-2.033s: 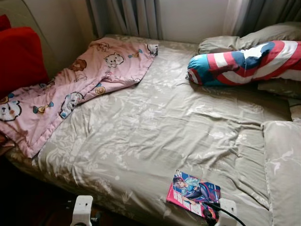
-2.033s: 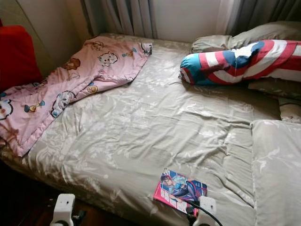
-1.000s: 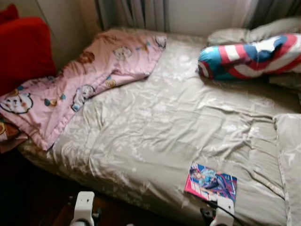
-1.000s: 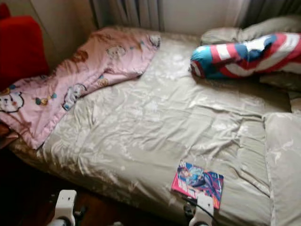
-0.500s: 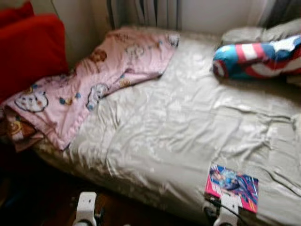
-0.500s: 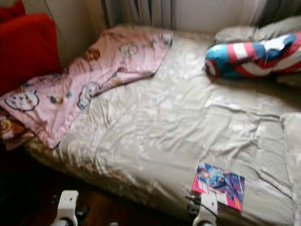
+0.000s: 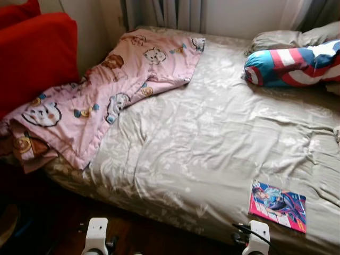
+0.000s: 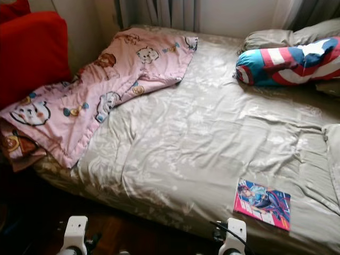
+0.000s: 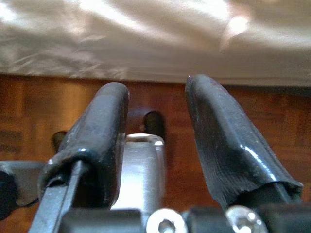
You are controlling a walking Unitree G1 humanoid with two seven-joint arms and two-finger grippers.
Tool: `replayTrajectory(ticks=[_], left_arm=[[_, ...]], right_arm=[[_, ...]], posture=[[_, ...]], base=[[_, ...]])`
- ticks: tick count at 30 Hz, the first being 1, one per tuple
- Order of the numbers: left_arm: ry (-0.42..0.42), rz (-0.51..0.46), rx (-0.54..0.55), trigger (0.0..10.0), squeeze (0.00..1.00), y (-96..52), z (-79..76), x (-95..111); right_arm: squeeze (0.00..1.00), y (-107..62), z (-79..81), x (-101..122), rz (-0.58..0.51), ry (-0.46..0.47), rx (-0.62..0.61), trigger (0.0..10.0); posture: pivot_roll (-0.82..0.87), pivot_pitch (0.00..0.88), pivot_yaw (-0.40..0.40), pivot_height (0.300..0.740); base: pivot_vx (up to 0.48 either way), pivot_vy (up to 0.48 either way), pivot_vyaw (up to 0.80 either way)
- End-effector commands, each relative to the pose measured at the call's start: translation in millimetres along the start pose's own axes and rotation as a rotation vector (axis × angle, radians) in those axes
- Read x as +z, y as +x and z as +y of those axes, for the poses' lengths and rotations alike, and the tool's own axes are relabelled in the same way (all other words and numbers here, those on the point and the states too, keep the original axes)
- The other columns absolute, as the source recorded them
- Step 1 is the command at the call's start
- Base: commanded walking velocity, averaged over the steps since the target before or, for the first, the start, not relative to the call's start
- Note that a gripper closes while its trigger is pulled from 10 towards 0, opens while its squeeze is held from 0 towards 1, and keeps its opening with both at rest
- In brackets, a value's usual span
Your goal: Clean up the room
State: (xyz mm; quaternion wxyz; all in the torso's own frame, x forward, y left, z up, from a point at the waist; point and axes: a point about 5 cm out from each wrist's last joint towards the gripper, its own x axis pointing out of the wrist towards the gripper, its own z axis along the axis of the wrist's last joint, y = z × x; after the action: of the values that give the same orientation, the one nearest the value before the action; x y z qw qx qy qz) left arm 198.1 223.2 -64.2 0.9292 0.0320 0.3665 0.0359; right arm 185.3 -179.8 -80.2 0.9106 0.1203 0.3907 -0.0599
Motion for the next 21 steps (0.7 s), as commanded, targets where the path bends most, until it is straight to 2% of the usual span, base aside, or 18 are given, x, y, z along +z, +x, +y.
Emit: replayTrajectory(ticks=[1,17,21], left_arm=[[0.002,0.041,0.005,10.0,0.00,-3.2,1.6,-10.7],[-0.008,0.057,0.010,10.0,0.00,-4.4,0.7,-15.2],[-0.010,0.061,0.014,10.0,0.00,-5.1,2.1,-16.6]], right_arm=[[0.00,-1.8,-0.8,-6.9,0.024,0.006,-0.004,10.0],[0.00,-2.5,-4.8,-7.5,0.029,0.005,-0.022,10.0],[0.00,-2.5,-4.4,-7.9,0.031,0.005,-0.022,10.0]], posture=[[0.02,0.186,-0.012,0.740],[0.02,0.187,-0.016,0.740],[0.02,0.180,-0.015,0.740]], base=[[0.000,0.000,0.00],[0.000,0.027,0.00],[0.000,0.440,0.00]])
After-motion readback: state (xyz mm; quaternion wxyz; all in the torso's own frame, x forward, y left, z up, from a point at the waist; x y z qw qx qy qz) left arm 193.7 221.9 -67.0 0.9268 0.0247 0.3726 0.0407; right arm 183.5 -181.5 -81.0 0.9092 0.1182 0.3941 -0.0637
